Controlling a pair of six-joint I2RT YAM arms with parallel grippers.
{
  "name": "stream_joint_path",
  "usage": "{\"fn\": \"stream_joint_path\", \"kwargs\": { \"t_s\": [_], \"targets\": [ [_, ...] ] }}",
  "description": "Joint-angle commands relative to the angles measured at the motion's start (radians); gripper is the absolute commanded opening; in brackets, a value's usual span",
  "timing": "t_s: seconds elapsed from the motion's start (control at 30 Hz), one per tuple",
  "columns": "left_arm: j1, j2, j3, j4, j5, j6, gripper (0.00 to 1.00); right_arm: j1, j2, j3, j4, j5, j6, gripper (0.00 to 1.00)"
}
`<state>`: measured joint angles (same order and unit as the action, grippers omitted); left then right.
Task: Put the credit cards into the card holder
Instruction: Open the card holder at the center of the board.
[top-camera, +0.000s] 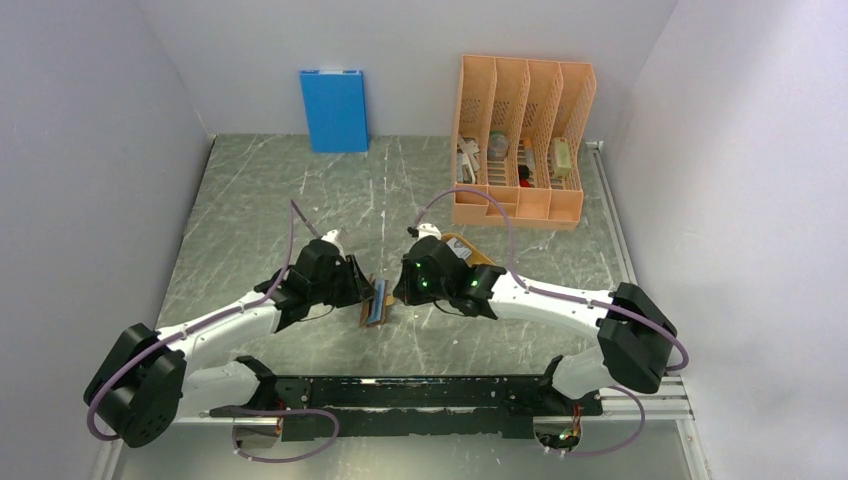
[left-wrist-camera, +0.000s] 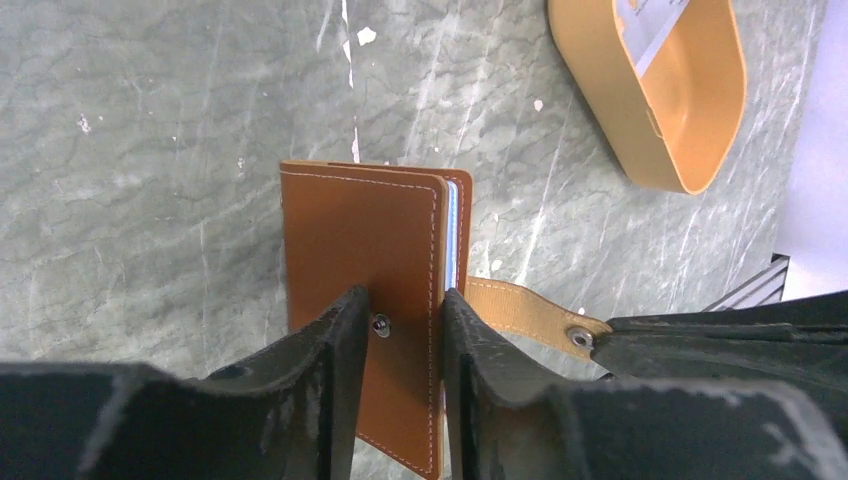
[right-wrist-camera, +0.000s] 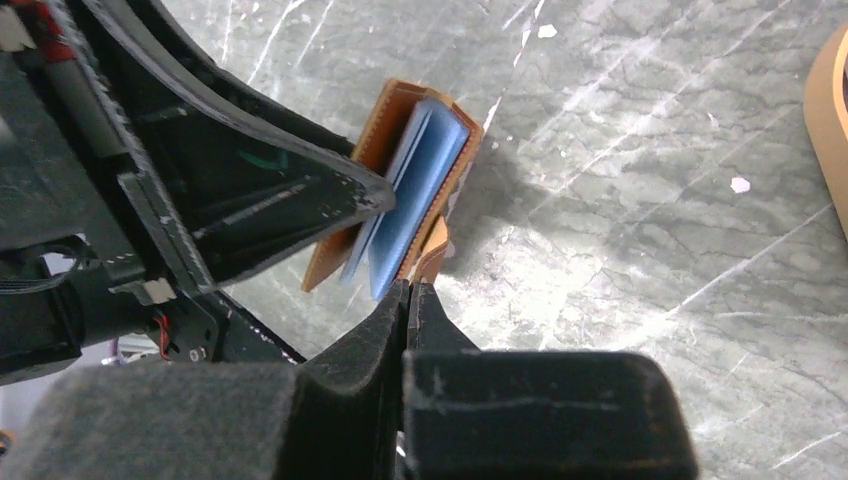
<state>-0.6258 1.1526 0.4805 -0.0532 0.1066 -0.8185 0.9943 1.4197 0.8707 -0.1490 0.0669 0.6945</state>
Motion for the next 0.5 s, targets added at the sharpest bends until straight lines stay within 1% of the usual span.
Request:
{"fn": "stream_joint_path", "kwargs": {
  "t_s": [0.0, 0.1, 0.17, 0.3, 0.47],
  "targets": [
    [-0.005, -0.027, -0.034, -0.023, -0.011, 0.011, 0.34, -0.009, -0.034, -0.032, 0.013, 0.019, -0.003, 0.00],
    [-0.005, -0.048, -0.046, -0.033, -0.017, 0.010, 0.29, -0.014, -0.037, -0.049, 0.008, 0.031, 0.003, 0.00],
    [-0.005, -0.053, -0.053, -0.040, -0.021, 0.014, 0.23, -0.015, -0.040, -0.058, 0.006, 0.037, 0.006, 0.00],
    [-0.005, -0.052, -0.063, -0.068, -0.041, 0.028, 0.06, -0.017, -0.042, -0.074, -0.023, 0.074, 0.026, 0.00],
    [-0.005, -0.098, -0.111, -0.112, -0.097, 0.014, 0.05, -0.032, -0.041, -0.109, -0.032, 0.087, 0.061, 0.00]
  ]
}}
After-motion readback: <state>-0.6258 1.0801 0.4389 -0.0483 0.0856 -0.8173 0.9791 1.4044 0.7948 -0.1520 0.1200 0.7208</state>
